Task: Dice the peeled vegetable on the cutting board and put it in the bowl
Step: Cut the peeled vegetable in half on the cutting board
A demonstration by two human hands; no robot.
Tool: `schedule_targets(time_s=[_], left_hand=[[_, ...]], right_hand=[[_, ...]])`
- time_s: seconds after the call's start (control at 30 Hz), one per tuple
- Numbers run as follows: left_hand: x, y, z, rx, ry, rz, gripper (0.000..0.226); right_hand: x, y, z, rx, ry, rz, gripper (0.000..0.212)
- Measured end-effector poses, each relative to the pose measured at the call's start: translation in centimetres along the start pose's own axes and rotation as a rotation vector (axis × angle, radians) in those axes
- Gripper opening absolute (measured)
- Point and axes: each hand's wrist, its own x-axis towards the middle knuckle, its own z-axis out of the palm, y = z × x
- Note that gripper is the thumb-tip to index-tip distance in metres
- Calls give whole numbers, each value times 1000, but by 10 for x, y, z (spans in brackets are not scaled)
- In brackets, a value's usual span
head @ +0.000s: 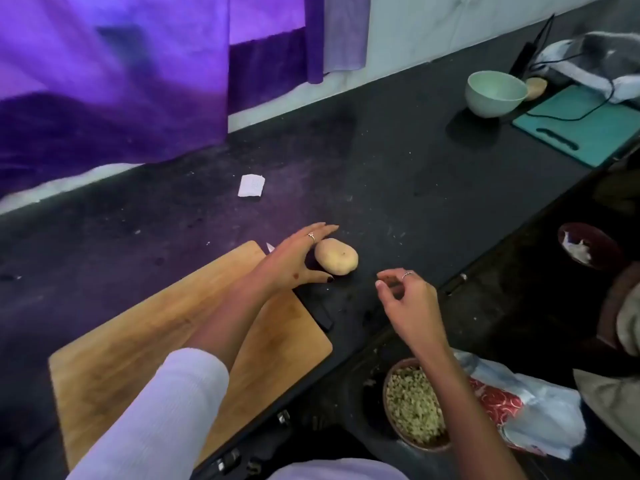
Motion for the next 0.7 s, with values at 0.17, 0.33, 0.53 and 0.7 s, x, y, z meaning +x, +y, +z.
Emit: schedule_targets(time_s=[0.17,0.33,0.53,0.7], left_hand=[[25,0,4,117,-150,28,77],[13,-1,1,77,20,-43,66],[-71,-15,-37,61,328,-249,66],[-145,-27,-40,45,403,-467,67]], right_hand=[[8,5,1,38,-41,-12,14],[17,-2,14,24,-95,-61,16],[21,-30,49,-26,-278,-155,25],[17,-50,76,-81,-374,-180,32]])
